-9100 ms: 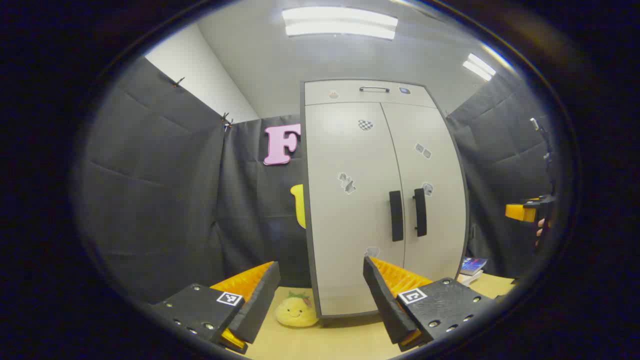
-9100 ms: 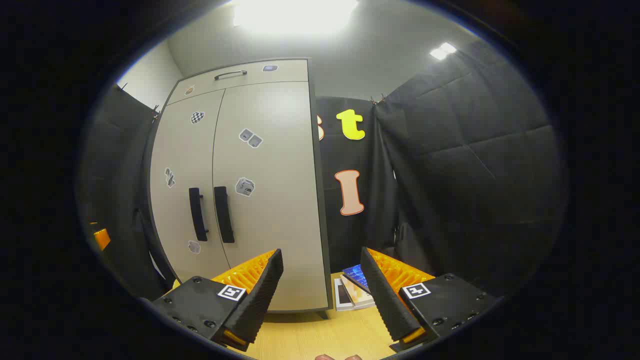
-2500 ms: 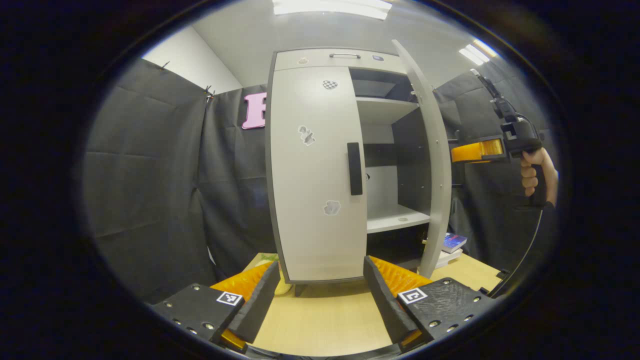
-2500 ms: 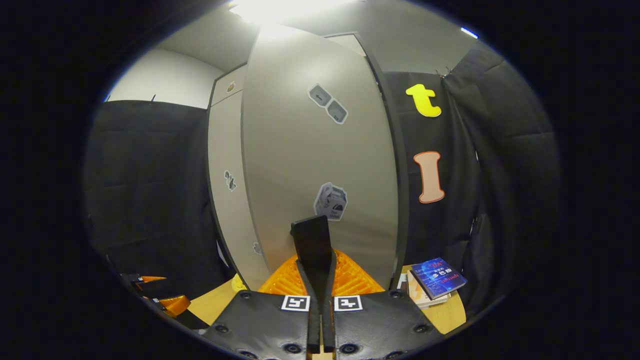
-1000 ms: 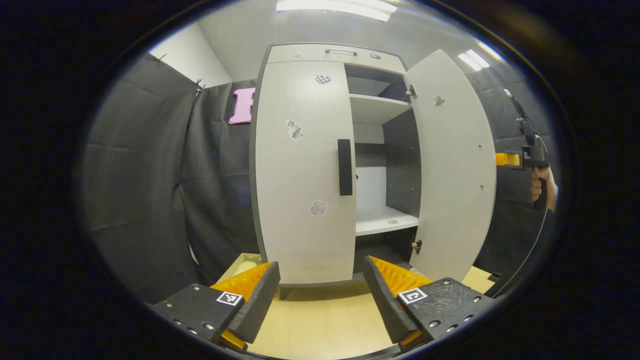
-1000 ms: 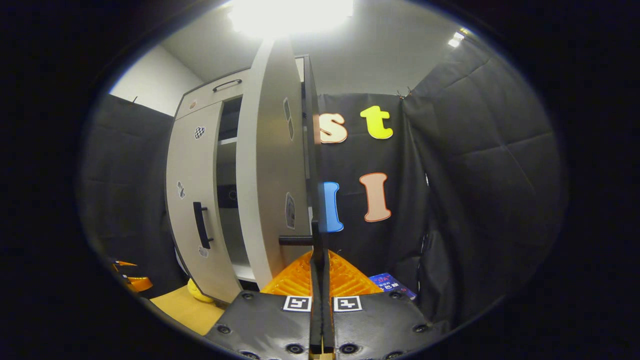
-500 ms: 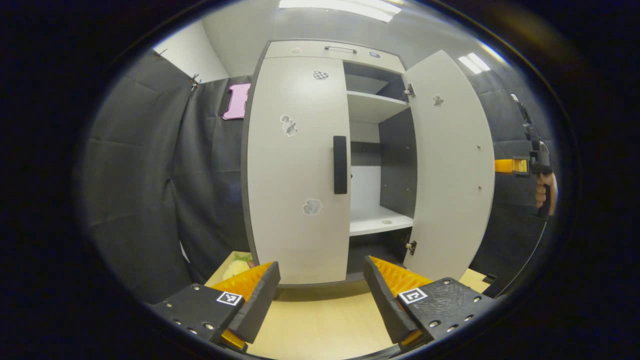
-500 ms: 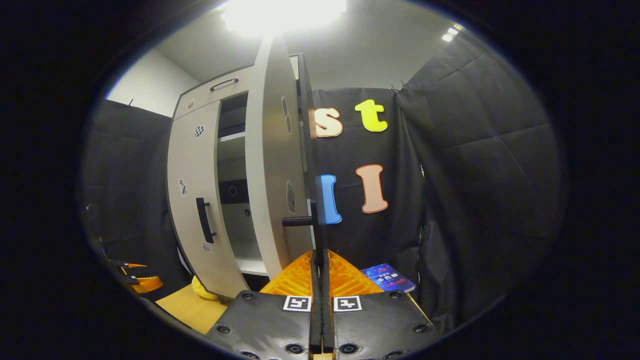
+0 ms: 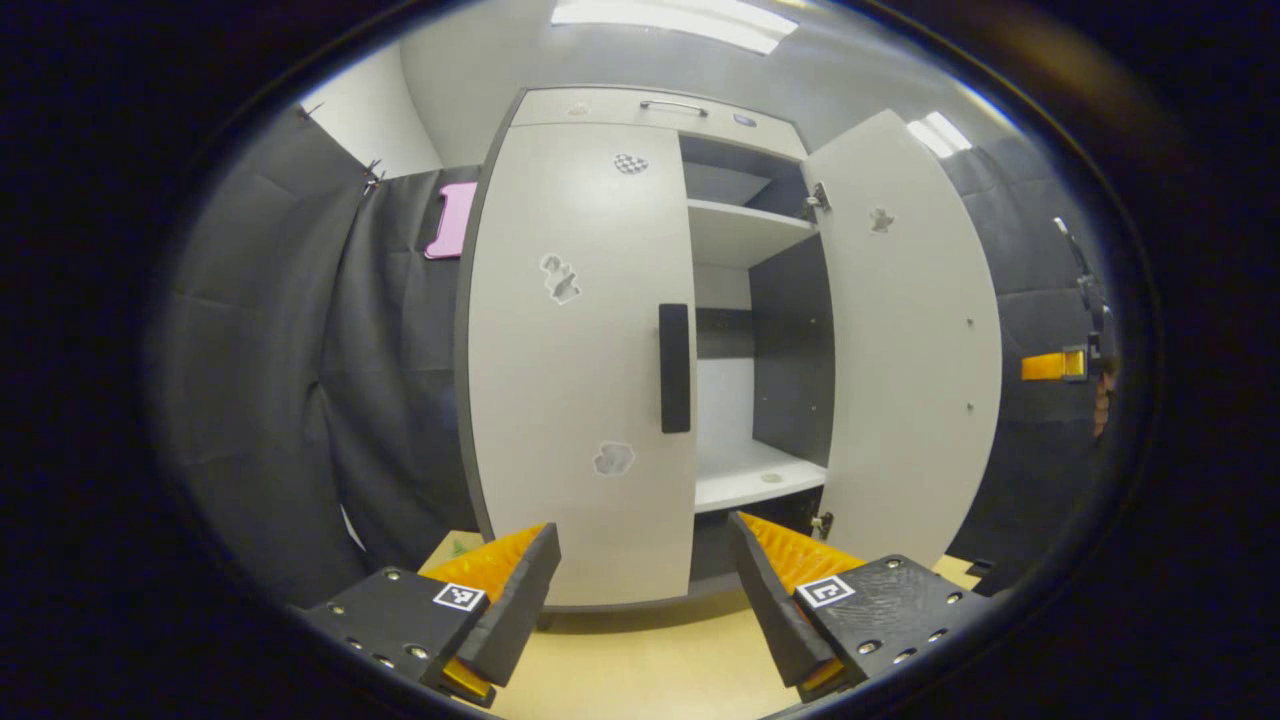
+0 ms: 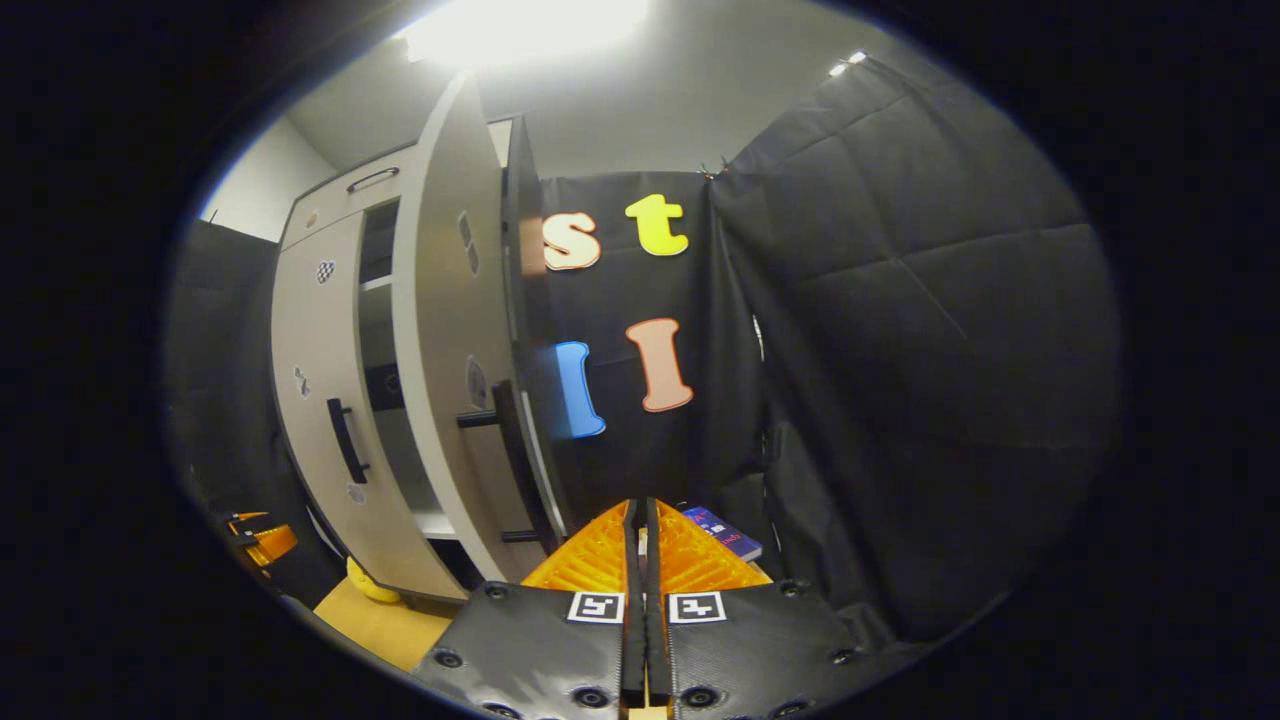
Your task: Open the right door of the double-door shoe cabinet with the right hand, and open the left door with the left hand.
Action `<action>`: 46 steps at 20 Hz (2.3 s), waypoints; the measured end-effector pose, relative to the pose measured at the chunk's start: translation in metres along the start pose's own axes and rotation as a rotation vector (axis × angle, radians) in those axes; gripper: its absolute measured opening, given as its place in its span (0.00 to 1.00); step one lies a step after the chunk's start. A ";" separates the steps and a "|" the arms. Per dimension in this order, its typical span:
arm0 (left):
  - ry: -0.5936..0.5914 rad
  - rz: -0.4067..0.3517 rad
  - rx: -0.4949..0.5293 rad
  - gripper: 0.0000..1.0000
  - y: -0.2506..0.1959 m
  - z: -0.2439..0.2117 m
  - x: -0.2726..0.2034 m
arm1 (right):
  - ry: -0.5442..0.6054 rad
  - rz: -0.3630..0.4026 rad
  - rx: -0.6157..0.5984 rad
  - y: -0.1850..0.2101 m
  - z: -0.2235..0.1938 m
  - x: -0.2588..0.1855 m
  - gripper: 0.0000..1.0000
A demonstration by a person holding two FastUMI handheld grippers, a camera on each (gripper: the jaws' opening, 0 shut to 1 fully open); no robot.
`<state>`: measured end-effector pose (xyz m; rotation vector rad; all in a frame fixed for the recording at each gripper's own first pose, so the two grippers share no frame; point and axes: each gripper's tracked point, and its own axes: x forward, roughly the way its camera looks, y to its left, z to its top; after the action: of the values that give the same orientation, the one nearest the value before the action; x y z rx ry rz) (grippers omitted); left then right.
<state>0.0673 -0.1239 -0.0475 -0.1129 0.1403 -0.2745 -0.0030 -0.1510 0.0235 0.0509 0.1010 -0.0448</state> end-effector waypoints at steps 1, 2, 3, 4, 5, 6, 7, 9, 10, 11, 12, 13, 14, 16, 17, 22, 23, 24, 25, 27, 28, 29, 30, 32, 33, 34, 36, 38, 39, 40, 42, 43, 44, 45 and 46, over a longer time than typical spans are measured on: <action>-0.014 -0.004 -0.009 0.96 -0.001 0.007 0.008 | 0.001 -0.021 -0.014 -0.010 0.001 0.003 0.02; -0.026 -0.004 -0.014 0.96 -0.003 0.013 0.017 | 0.007 -0.039 -0.022 -0.016 0.001 0.009 0.06; -0.037 -0.002 -0.015 0.96 -0.006 0.019 0.030 | 0.016 -0.054 -0.031 -0.024 0.002 0.013 0.29; -0.050 0.001 -0.013 0.96 -0.009 0.026 0.042 | 0.020 -0.064 -0.042 -0.029 0.003 0.018 0.43; -0.059 0.010 -0.005 0.96 -0.010 0.032 0.053 | 0.010 -0.090 -0.055 -0.039 0.001 0.031 0.72; -0.062 0.024 0.009 0.96 -0.010 0.037 0.064 | -0.001 -0.116 -0.060 -0.048 0.008 0.037 1.00; -0.070 0.039 0.024 0.97 -0.010 0.044 0.075 | -0.009 -0.133 -0.052 -0.053 0.009 0.046 0.92; -0.090 0.063 0.043 0.96 -0.013 0.059 0.095 | -0.019 -0.120 -0.018 -0.057 0.008 0.062 0.98; -0.088 0.077 0.050 0.96 -0.013 0.063 0.104 | -0.012 -0.118 -0.007 -0.060 0.005 0.070 0.98; -0.086 0.091 0.053 0.96 -0.013 0.066 0.112 | -0.003 -0.117 -0.001 -0.067 0.001 0.079 0.98; -0.084 0.107 0.050 0.97 -0.012 0.070 0.121 | 0.008 -0.120 -0.001 -0.072 -0.002 0.086 0.98; -0.083 0.121 0.041 0.97 -0.011 0.074 0.130 | 0.017 -0.120 -0.004 -0.077 -0.005 0.095 0.98; -0.081 0.134 0.031 0.96 -0.010 0.075 0.136 | 0.027 -0.119 -0.006 -0.080 -0.007 0.102 0.98; -0.079 0.161 0.011 0.96 -0.007 0.079 0.149 | 0.036 -0.105 -0.004 -0.083 -0.010 0.119 0.98; -0.080 0.167 0.001 0.96 -0.008 0.081 0.155 | 0.040 -0.095 -0.003 -0.083 -0.011 0.128 0.98; -0.073 0.174 0.002 0.96 -0.018 0.084 0.181 | 0.055 -0.055 -0.019 -0.085 -0.018 0.159 0.98; -0.072 0.182 0.011 0.83 -0.017 0.085 0.186 | 0.059 -0.047 -0.019 -0.085 -0.020 0.165 0.98; -0.062 0.191 0.020 0.69 -0.017 0.083 0.192 | 0.063 -0.045 -0.019 -0.087 -0.021 0.171 0.98; -0.055 0.198 0.021 0.68 -0.017 0.081 0.196 | 0.067 -0.037 -0.012 -0.088 -0.023 0.176 0.98; -0.051 0.212 -0.008 0.54 -0.018 0.079 0.200 | 0.074 -0.019 0.013 -0.088 -0.024 0.187 0.98; -0.045 0.209 -0.026 0.46 -0.020 0.078 0.203 | 0.076 -0.014 0.022 -0.089 -0.023 0.194 0.98; -0.042 0.208 -0.035 0.46 -0.023 0.078 0.205 | 0.078 -0.012 0.027 -0.091 -0.023 0.198 0.98; -0.049 0.226 -0.030 0.47 -0.022 0.080 0.207 | 0.076 -0.009 0.029 -0.092 -0.023 0.204 0.98; -0.039 0.245 0.000 0.29 -0.022 0.079 0.203 | 0.074 0.005 0.030 -0.091 -0.022 0.207 0.98; -0.034 0.253 0.008 0.29 -0.023 0.078 0.204 | 0.073 0.013 0.031 -0.091 -0.020 0.216 0.98; -0.035 0.257 0.010 0.29 -0.022 0.078 0.203 | 0.074 0.022 0.031 -0.090 -0.018 0.223 0.98; -0.029 0.261 0.000 0.25 -0.021 0.076 0.203 | 0.082 0.041 0.032 -0.086 -0.020 0.232 0.92; -0.031 0.263 -0.012 0.20 -0.022 0.076 0.202 | 0.084 0.064 0.032 -0.079 -0.018 0.238 0.98; -0.037 0.267 -0.018 0.11 -0.022 0.076 0.201 | 0.084 0.075 0.028 -0.076 -0.017 0.240 0.98; -0.035 0.266 -0.010 0.04 -0.022 0.076 0.203 | 0.084 0.084 0.023 -0.074 -0.016 0.243 0.98; -0.033 0.254 -0.022 0.04 -0.021 0.075 0.202 | 0.087 0.103 0.018 -0.067 -0.016 0.245 0.98; -0.036 0.251 -0.027 0.05 -0.022 0.074 0.202 | 0.085 0.111 0.018 -0.064 -0.015 0.245 0.98; -0.035 0.251 -0.020 0.04 -0.021 0.074 0.202 | 0.082 0.117 0.016 -0.061 -0.014 0.243 0.98; -0.035 0.250 -0.015 0.04 -0.022 0.074 0.201 | 0.079 0.118 0.013 -0.060 -0.013 0.241 0.98; -0.034 0.246 -0.019 0.04 -0.022 0.074 0.200 | 0.076 0.116 0.011 -0.059 -0.012 0.237 0.98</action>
<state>0.2631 -0.1934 0.0035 -0.1180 0.1212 -0.0258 0.2287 -0.2190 -0.0158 0.0688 0.1732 0.0721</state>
